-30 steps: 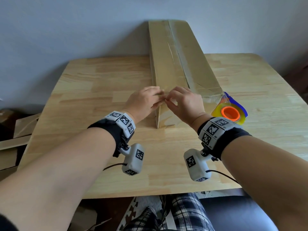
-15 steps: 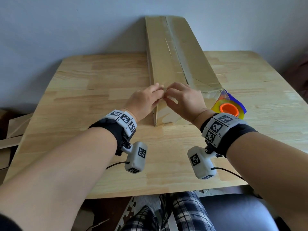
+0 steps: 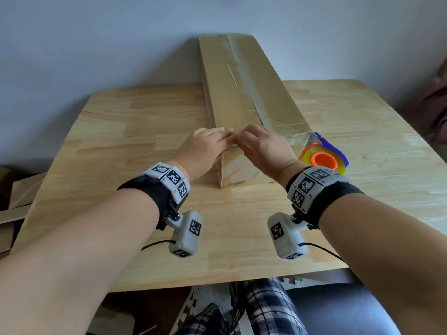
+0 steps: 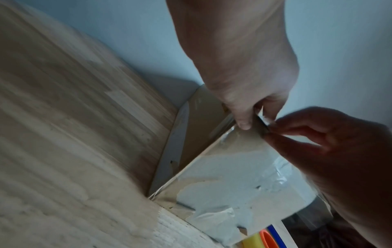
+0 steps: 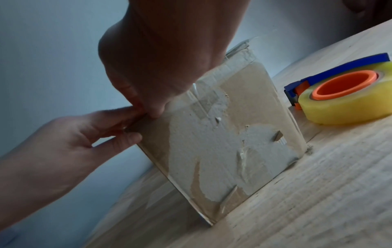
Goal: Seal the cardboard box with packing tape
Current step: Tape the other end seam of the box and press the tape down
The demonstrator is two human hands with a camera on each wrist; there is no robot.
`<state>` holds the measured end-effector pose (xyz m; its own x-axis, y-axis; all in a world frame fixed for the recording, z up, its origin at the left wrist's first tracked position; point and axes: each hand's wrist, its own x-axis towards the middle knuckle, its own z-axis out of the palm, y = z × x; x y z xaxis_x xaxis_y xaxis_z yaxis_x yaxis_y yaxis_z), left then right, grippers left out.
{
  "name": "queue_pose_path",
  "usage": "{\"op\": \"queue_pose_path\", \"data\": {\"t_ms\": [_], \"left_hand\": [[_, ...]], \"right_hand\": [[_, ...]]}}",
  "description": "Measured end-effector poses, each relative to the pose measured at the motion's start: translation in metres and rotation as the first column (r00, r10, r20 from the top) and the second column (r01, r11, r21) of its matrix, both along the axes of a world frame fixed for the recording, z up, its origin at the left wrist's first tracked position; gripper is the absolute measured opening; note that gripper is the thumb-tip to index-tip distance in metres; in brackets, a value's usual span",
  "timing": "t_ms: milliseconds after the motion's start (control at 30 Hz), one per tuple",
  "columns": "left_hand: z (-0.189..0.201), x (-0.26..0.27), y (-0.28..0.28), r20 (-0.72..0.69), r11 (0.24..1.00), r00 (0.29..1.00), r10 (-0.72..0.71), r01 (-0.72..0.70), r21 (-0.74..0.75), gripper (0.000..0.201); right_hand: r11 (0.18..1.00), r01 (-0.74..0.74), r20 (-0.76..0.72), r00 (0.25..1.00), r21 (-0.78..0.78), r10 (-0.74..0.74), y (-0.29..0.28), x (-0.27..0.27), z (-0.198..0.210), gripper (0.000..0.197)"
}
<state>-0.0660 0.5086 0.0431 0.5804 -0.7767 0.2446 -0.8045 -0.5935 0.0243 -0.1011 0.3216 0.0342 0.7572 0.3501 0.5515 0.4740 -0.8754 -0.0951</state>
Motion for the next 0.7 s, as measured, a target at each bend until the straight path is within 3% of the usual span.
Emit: {"op": "queue_pose_path", "data": {"t_ms": [167, 367, 500, 600, 700], "left_hand": [[-0.012, 0.007, 0.008, 0.047, 0.997, 0.996, -0.077, 0.076, 0.012, 0.045], [-0.024, 0.017, 0.013, 0.198, 0.988, 0.968, -0.153, 0.149, 0.033, 0.049], [-0.026, 0.023, 0.017, 0.235, 0.983, 0.955, -0.181, 0.165, 0.086, 0.051], [-0.024, 0.020, 0.020, 0.228, 0.953, 0.961, -0.154, 0.083, 0.291, 0.070], [-0.014, 0.014, 0.023, 0.310, 0.819, 0.947, -0.081, -0.114, 0.562, 0.065]], "right_hand": [[0.999, -0.014, 0.111, 0.994, -0.051, 0.020, -0.007, -0.008, -0.002, 0.005], [0.994, 0.036, 0.157, 0.987, -0.107, -0.019, -0.007, -0.007, -0.014, 0.007], [0.984, -0.032, 0.165, 0.984, -0.173, 0.060, -0.013, -0.011, -0.016, 0.013], [0.961, -0.070, 0.076, 0.993, -0.267, 0.093, -0.022, -0.016, -0.015, 0.033], [0.915, -0.078, -0.056, 0.997, -0.396, 0.060, -0.031, -0.026, -0.018, 0.057]]}}
